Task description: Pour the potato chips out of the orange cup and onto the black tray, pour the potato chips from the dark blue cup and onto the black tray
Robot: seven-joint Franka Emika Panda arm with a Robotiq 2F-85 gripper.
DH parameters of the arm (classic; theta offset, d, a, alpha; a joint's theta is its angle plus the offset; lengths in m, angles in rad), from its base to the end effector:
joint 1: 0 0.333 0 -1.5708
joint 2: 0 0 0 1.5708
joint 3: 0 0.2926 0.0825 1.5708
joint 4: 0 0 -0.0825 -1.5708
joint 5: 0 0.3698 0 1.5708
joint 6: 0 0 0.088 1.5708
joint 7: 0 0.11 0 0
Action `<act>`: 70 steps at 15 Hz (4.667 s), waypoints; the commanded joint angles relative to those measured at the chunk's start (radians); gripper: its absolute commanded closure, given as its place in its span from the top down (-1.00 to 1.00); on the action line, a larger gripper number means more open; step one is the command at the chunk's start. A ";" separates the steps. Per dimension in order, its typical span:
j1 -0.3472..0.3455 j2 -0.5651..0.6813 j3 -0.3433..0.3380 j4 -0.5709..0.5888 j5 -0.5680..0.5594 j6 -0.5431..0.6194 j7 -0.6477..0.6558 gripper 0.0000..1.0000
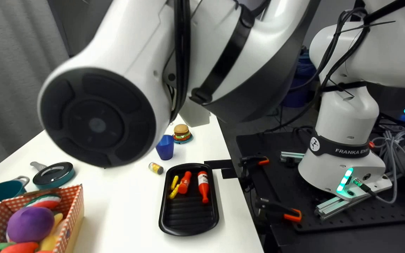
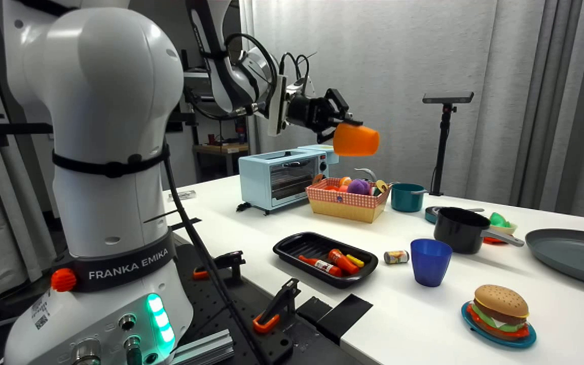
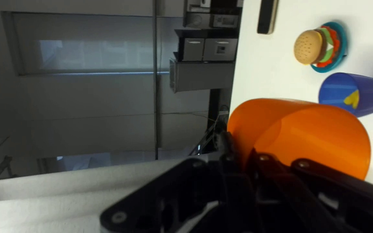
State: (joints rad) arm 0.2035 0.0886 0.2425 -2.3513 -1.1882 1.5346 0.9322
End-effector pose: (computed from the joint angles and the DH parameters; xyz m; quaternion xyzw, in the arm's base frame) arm 0.4346 0.0919 0.2955 0.7843 0.0417 0.0432 0.6175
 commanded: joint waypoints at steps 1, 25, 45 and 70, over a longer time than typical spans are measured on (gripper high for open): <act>-0.013 -0.052 -0.019 0.019 0.100 0.123 0.013 -0.96; -0.112 0.063 -0.191 0.086 0.471 0.918 -0.001 -0.96; -0.114 0.263 -0.342 0.133 0.634 1.133 -0.029 -0.96; -0.084 0.397 -0.387 0.178 0.976 1.245 -0.062 -0.96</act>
State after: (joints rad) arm 0.1065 0.4656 -0.1298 -2.1906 -0.2728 2.7467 0.9023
